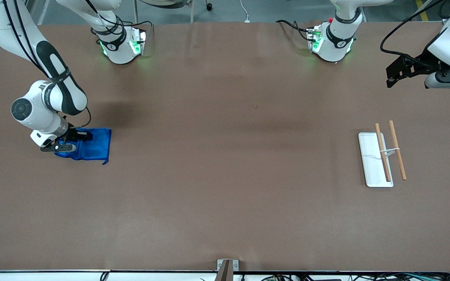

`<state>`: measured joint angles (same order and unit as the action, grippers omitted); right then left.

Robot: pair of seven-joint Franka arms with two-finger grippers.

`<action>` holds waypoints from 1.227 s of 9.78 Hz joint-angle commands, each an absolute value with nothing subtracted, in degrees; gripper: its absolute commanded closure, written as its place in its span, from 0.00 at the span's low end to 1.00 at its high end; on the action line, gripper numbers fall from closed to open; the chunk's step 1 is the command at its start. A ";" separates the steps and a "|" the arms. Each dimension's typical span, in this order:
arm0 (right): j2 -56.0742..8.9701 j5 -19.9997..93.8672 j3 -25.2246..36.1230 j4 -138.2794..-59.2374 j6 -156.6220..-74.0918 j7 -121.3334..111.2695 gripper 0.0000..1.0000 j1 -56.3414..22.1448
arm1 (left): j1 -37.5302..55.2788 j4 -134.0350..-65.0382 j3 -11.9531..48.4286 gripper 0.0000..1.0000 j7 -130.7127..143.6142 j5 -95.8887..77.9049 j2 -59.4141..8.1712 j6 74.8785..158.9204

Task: Right arm passes towel to left arm to hang
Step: 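Reach the right gripper down and grasp the blue towel's edge, then lift the towel with the right gripper while the left gripper approaches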

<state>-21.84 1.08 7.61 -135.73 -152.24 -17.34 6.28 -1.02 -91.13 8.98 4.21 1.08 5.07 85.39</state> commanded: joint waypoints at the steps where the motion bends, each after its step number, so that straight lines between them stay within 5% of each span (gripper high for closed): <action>1: -19.53 1.76 7.47 -134.92 -146.20 -17.05 0.99 6.06 | -0.97 -90.97 9.14 0.00 3.25 1.14 3.69 84.20; 7: -13.71 20.97 6.15 -115.17 -112.02 -14.95 0.99 1.94 | -0.97 -90.97 9.14 0.00 3.25 1.14 3.69 84.20; 12: -12.21 44.95 5.89 -103.74 -106.52 -0.75 0.99 -13.85 | -0.97 -90.88 9.23 0.00 3.16 -0.34 3.08 84.29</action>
